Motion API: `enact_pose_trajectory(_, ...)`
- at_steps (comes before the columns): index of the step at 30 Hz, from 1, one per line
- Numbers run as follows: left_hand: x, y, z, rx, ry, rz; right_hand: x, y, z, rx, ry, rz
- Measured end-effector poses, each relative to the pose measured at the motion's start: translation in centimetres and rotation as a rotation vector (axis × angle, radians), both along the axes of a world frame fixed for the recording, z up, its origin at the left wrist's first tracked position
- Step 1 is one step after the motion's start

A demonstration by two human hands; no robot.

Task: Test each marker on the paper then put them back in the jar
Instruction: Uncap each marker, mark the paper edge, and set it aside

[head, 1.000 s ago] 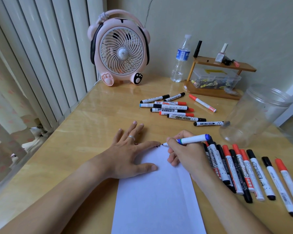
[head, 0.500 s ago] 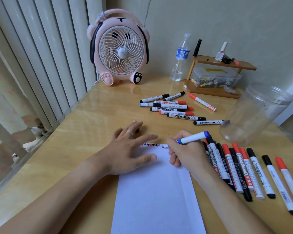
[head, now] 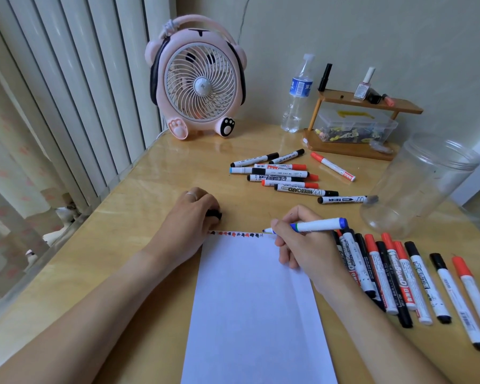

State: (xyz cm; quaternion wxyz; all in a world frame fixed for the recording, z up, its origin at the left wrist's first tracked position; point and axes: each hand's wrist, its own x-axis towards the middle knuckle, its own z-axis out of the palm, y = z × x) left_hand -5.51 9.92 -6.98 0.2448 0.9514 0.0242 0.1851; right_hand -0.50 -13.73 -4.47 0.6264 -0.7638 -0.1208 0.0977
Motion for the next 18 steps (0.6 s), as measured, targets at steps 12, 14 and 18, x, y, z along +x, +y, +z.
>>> enact_pose_trajectory(12,-1.0,-2.5,1.4,-0.162,-0.134,-0.197,-0.6,0.4,0.4,0.112,-0.071,0.209)
enact_pose_trajectory(14,-1.2,-2.8,1.5,-0.141,-0.146,-0.228,-0.6,0.4,0.4,0.106,-0.068,0.214)
enact_pose_trajectory(18,-1.4,-2.7,1.5,-0.105,-0.162,-0.304,-0.8,0.4,0.5,0.079,-0.079,0.228)
